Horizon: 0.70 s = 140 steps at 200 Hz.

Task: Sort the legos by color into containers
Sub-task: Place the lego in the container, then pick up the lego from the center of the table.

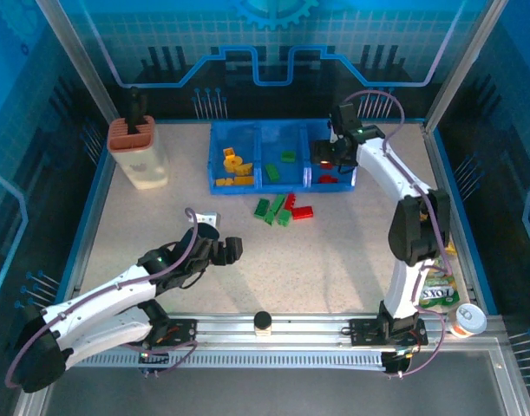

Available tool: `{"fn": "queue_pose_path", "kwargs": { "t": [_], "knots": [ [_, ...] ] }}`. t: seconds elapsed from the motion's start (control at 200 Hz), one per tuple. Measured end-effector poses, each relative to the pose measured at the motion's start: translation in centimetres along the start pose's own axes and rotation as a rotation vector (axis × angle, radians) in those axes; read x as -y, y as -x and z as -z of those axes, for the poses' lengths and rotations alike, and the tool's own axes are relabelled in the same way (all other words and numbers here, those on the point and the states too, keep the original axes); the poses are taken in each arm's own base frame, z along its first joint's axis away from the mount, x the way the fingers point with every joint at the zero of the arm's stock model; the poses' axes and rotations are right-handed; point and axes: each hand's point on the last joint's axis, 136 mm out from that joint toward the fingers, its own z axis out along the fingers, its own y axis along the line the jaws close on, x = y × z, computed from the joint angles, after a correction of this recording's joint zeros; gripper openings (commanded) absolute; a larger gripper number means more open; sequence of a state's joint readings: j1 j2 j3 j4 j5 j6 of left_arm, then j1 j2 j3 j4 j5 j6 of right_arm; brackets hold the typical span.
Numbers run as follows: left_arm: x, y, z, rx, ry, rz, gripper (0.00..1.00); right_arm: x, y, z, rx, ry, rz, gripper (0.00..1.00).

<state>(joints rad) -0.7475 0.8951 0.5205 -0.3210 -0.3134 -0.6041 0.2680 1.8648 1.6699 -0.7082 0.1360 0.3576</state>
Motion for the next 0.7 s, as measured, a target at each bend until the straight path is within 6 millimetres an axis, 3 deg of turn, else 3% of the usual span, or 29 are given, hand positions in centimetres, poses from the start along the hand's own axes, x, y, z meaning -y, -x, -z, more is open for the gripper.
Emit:
{"fn": "queue_pose_path", "kwargs": {
  "t": [0.11, 0.22, 0.515, 0.7],
  "knots": [
    [0.2, 0.2, 0.0, 0.009, -0.007, 0.003, 0.83, -0.3, -0.9, 2.2, 0.044, 0.035, 0.006, 0.8],
    [0.2, 0.3, 0.0, 0.011, -0.009, 0.003, 0.83, -1.0, -2.6, 3.1, 0.052, 0.058, 0.03, 0.8],
    [0.3, -0.1, -0.4, -0.007, -0.01, 0.0, 0.82, -3.4, -9.5, 1.2, -0.059, 0.068, 0.133, 0.81],
    [0.4, -0.2, -0.4, -0.01, -0.013, -0.001, 0.82, -3.7, -11.1, 0.4, -0.086, 0.069, 0.149, 0.81]
  ]
}}
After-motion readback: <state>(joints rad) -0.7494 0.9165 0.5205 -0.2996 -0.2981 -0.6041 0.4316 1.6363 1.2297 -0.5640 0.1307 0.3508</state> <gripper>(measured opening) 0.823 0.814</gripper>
